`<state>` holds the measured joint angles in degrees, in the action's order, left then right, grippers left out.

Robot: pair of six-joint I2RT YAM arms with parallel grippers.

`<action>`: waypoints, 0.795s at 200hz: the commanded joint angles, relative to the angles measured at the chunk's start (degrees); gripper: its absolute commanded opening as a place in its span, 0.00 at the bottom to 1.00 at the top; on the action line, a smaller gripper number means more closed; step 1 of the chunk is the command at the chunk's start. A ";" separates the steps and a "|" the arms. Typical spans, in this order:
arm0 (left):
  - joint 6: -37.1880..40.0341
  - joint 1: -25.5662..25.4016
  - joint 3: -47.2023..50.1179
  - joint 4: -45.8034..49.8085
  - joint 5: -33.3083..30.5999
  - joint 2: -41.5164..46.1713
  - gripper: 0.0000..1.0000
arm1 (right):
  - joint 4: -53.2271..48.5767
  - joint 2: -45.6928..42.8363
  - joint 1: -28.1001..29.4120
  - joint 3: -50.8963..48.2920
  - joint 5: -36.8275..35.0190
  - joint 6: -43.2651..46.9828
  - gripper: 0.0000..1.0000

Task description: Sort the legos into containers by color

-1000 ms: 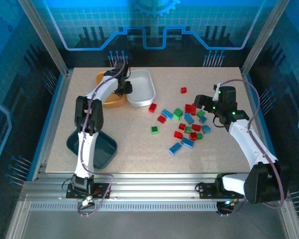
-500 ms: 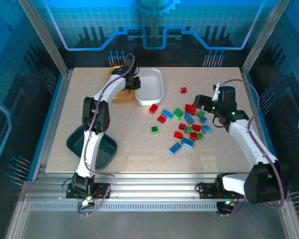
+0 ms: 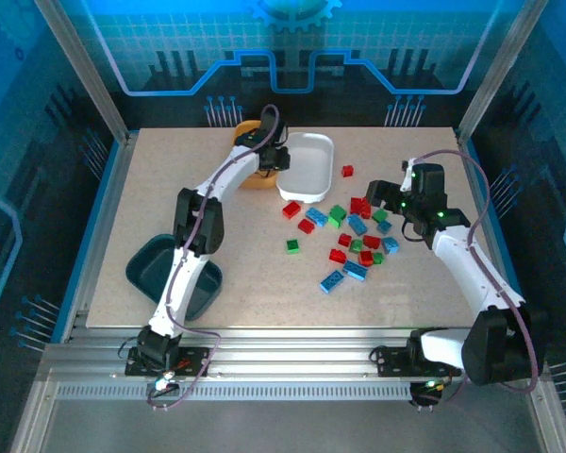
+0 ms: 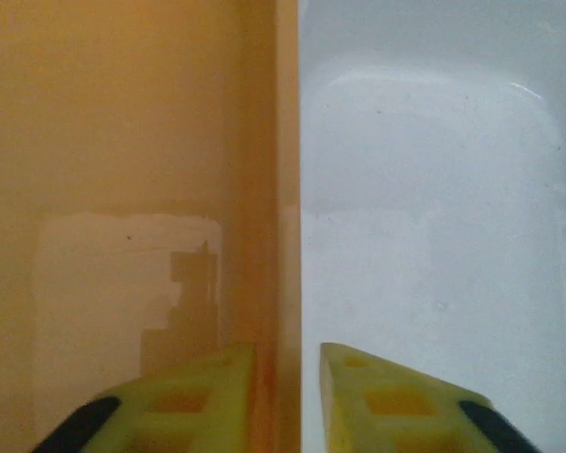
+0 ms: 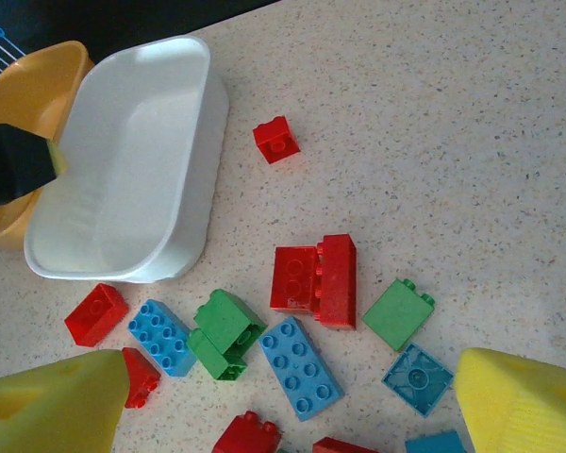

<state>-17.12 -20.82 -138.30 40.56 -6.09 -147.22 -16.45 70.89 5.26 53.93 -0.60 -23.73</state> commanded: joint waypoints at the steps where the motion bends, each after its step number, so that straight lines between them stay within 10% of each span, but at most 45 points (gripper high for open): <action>1: -2.63 0.16 -1.48 3.33 0.87 -0.22 0.41 | 0.28 0.03 0.81 -0.76 0.16 0.62 0.91; 79: -3.30 0.92 7.36 2.10 0.75 10.52 0.68 | 0.01 -0.66 1.61 -0.52 0.05 0.95 0.91; 159: -5.62 3.15 21.98 -4.79 5.79 13.78 0.65 | -0.87 -2.43 2.41 -0.47 -0.94 1.66 0.92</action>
<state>-22.02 -17.87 -118.93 37.10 -2.55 -135.11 -16.53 70.19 6.55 53.87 -1.04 -22.90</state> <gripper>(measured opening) 0.662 0.914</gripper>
